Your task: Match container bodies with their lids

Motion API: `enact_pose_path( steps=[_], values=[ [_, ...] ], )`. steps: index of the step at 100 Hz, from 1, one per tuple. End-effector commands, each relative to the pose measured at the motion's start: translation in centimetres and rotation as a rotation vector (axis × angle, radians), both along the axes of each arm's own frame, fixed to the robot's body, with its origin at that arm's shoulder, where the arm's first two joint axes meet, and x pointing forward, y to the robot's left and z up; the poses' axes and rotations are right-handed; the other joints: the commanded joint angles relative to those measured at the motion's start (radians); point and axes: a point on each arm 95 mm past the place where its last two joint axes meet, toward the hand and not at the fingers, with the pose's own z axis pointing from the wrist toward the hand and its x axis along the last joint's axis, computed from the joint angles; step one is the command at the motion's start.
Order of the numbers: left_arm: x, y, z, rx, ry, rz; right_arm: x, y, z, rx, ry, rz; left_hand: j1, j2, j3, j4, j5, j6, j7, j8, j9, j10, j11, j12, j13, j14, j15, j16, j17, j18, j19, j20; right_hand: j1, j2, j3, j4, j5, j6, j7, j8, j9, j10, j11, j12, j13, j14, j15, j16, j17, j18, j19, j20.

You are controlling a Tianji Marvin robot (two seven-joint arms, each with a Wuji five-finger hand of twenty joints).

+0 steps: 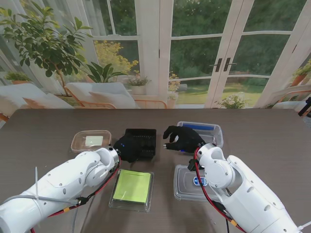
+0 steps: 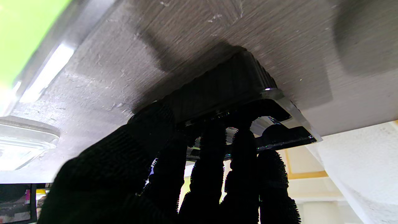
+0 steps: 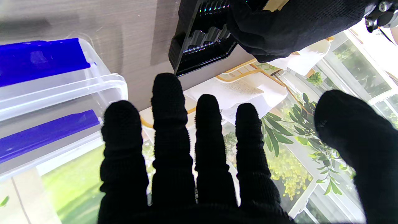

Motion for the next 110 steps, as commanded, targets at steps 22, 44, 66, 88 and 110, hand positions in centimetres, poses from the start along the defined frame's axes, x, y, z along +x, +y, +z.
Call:
enact_pose_path(
  steps=[22,44,66,88,110],
  values=[
    [-0.3,-0.5,0.0,-0.009,0.026,-0.015,-0.3,0.2,-0.6,0.012,0.028,0.006,0.051,0.011,-0.016,-0.025,0.010,-0.019,0.051,0.005,0.026,-0.005,0.004,0.055,0.026,0.013,0.019,-0.004,0.007,0.001,0.047,-0.002,-0.006,0.039,-0.014,0.002,0.017,0.003,-0.011,-0.019,0.019,0.014,-0.017,0.002,0.031,0.007,0.019,0.011,-0.052,-0.003,0.013,-0.005],
    [-0.9,0.0,0.0,0.005,0.031,-0.025,-0.3,0.3,-0.8,0.018,0.038,0.008,0.051,0.013,-0.017,-0.025,0.006,-0.021,0.054,0.006,0.026,-0.006,-0.005,0.061,0.026,0.010,0.017,-0.007,0.007,-0.001,0.047,-0.005,-0.006,0.047,-0.017,0.004,0.016,0.004,-0.013,-0.020,0.018,0.015,-0.017,0.002,0.030,0.009,0.019,0.011,-0.052,-0.003,0.014,-0.005],
    [-1.4,0.7,0.1,0.006,0.031,-0.029,-0.3,0.4,-0.8,0.020,0.042,0.009,0.050,0.012,-0.017,-0.025,0.004,-0.021,0.055,0.006,0.023,-0.008,-0.009,0.060,0.024,0.007,0.015,-0.008,0.006,-0.004,0.044,-0.008,-0.006,0.054,-0.019,0.005,0.015,0.004,-0.014,-0.021,0.017,0.016,-0.017,0.002,0.031,0.008,0.021,0.012,-0.052,-0.003,0.015,-0.005],
    [-1.9,1.0,0.0,-0.005,0.032,-0.027,-0.4,0.5,-0.8,0.019,0.048,0.010,0.048,0.015,-0.018,-0.025,0.001,-0.022,0.055,0.006,0.024,-0.009,-0.010,0.057,0.024,0.007,0.015,-0.009,0.006,-0.005,0.044,-0.010,-0.005,0.057,-0.021,0.006,0.015,0.004,-0.016,-0.022,0.016,0.017,-0.016,0.001,0.031,0.011,0.021,0.011,-0.052,-0.002,0.015,-0.005],
    [-2.0,1.1,-0.2,-0.006,0.032,-0.026,-0.4,0.6,-0.8,0.017,0.049,0.013,0.047,0.017,-0.019,-0.025,0.002,-0.021,0.056,0.007,0.023,-0.008,-0.010,0.055,0.023,0.007,0.016,-0.009,0.007,-0.006,0.044,-0.012,-0.005,0.058,-0.021,0.007,0.013,0.006,-0.016,-0.022,0.015,0.018,-0.016,0.001,0.030,0.010,0.021,0.011,-0.052,-0.003,0.015,-0.005]
  ],
)
